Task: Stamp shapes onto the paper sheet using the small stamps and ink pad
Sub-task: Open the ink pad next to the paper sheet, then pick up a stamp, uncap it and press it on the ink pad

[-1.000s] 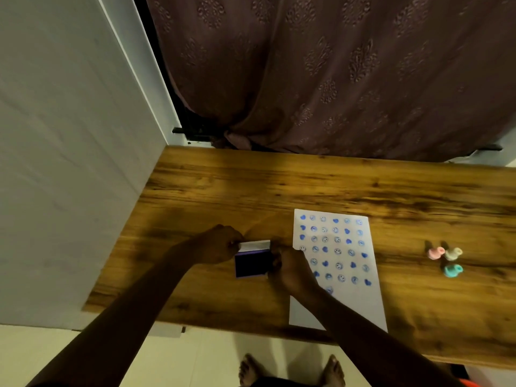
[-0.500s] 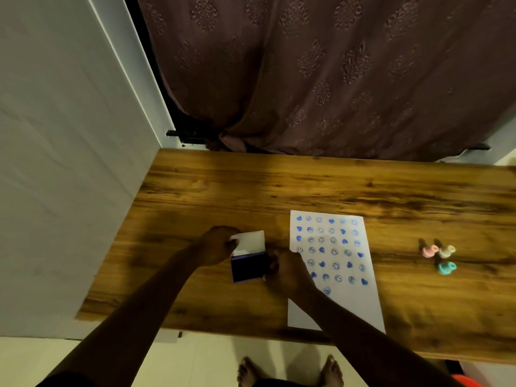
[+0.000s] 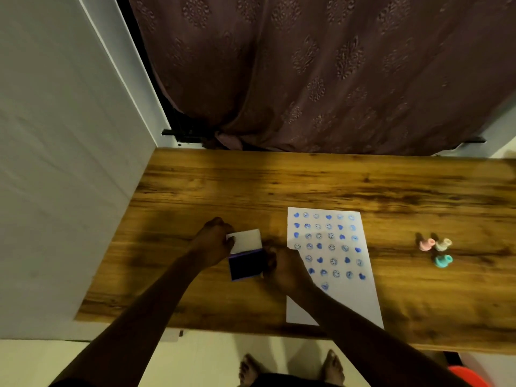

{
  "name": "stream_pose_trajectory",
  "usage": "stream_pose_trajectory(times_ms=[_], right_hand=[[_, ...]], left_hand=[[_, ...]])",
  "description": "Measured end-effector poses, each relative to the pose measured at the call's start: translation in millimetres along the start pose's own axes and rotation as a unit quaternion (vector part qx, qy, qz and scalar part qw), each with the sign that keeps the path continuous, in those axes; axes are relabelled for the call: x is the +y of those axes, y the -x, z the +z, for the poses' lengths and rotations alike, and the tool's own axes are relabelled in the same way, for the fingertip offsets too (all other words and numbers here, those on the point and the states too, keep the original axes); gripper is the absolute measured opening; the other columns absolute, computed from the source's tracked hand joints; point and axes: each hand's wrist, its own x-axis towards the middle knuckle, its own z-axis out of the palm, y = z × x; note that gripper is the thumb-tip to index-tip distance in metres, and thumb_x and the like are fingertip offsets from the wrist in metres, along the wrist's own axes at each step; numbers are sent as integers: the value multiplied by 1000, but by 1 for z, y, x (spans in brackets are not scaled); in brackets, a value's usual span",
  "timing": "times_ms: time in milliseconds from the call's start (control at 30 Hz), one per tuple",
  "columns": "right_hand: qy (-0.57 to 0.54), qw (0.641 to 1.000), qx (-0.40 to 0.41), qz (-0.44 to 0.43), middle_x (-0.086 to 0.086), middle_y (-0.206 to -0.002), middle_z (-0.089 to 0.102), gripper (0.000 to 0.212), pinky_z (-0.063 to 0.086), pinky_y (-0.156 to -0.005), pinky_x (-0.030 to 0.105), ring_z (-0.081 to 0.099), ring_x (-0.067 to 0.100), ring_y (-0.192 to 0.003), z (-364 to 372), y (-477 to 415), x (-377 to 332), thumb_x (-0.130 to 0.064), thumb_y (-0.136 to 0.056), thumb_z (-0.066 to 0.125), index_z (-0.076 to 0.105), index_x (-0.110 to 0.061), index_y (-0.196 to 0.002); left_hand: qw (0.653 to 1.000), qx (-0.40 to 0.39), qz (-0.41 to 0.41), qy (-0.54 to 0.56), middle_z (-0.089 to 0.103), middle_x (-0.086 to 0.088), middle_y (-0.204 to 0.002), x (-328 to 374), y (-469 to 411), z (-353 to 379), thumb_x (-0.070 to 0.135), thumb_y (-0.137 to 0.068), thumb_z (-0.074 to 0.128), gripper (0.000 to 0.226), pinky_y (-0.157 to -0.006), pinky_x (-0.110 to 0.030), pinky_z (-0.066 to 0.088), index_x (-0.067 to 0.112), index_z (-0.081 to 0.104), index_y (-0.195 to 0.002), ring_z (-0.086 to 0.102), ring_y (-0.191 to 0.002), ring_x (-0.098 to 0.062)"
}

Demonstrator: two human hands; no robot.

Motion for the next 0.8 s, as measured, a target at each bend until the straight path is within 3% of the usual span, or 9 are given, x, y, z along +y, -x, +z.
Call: stream_pose_trajectory(times_ms=[67, 133, 200, 267, 400, 567, 667, 733, 800], right_hand=[[-4, 1000, 1, -17, -8, -103, 65, 22, 49, -83, 8, 64, 14, -101, -1, 1, 1, -14, -93, 69, 64, -20, -114], [-21, 1000, -3, -10, -3, -114, 70, 34, 51, -87, 15, 66, 13, -106, -9, 2, -2, -16, -91, 71, 66, -19, -124], [-37, 999, -2, -9, -2, -117, 72, 34, 52, -88, 18, 67, 14, -108, -19, 3, -4, -18, -90, 73, 68, -20, -124], [-53, 998, 24, 1, -3, -118, 73, 35, 47, -81, 11, 68, 12, -108, -31, 4, -3, -23, -89, 75, 69, -18, -123], [-65, 994, 84, 12, -6, -111, 75, 34, 39, -72, 4, 67, 3, -97, -59, 11, 2, -35, -88, 76, 71, -20, -118], [-102, 986, 123, 38, -4, -116, 76, 32, 56, -90, 24, 72, 9, -99, -99, 29, 21, -32, -90, 75, 71, -23, -121], [-103, 981, 155, 55, -4, -117, 75, 31, 59, -81, 20, 71, 11, -101, -125, 40, 38, -29, -91, 74, 72, -22, -121], [-93, 979, 174, 57, -2, -113, 76, 29, 58, -80, 17, 72, 10, -95, -144, 46, 51, -26, -92, 74, 73, -20, -120], [-88, 977, 185, 56, -1, -109, 78, 28, 52, -67, 7, 71, 7, -86, -164, 54, 67, -25, -92, 74, 73, -19, -119]], left_hand=[[1000, 14, -2, -6, 63, -8, -114, 2, 2, -1, 33, -98, 57, 30, -79, -31, 44, 17, 69, -121, 63, -105, -27], [999, 40, -14, 14, 65, -4, -118, 8, 5, -2, 36, -97, 60, 35, -75, -27, 43, 19, 68, -127, 65, -100, -21], [997, 58, -7, 49, 67, 0, -119, 19, 10, -3, 37, -97, 62, 36, -68, -20, 42, 20, 68, -128, 63, -86, -10], [995, 63, 12, 78, 70, 1, -116, 35, 14, -4, 37, -98, 61, 31, -63, -13, 41, 21, 71, -123, 60, -78, -3], [986, 88, 25, 139, 72, 10, -109, 80, 24, -5, 27, -97, 65, 21, -66, -12, 47, 26, 74, -116, 62, -80, 5], [980, 72, 9, 187, 71, 13, -105, 137, 26, 12, 25, -96, 67, 20, -58, -17, 56, 30, 72, -115, 70, -76, -4], [975, 70, 28, 211, 74, 8, -113, 173, 19, 28, 28, -96, 68, 21, -73, -30, 63, 26, 74, -117, 71, -88, -8], [975, 73, 43, 205, 75, 10, -114, 194, 12, 39, 32, -96, 69, 21, -76, -29, 63, 28, 75, -116, 70, -89, -5], [976, 63, 46, 204, 73, 16, -110, 215, 3, 51, 35, -96, 68, 19, -73, -24, 62, 33, 74, -114, 69, -88, -2]])
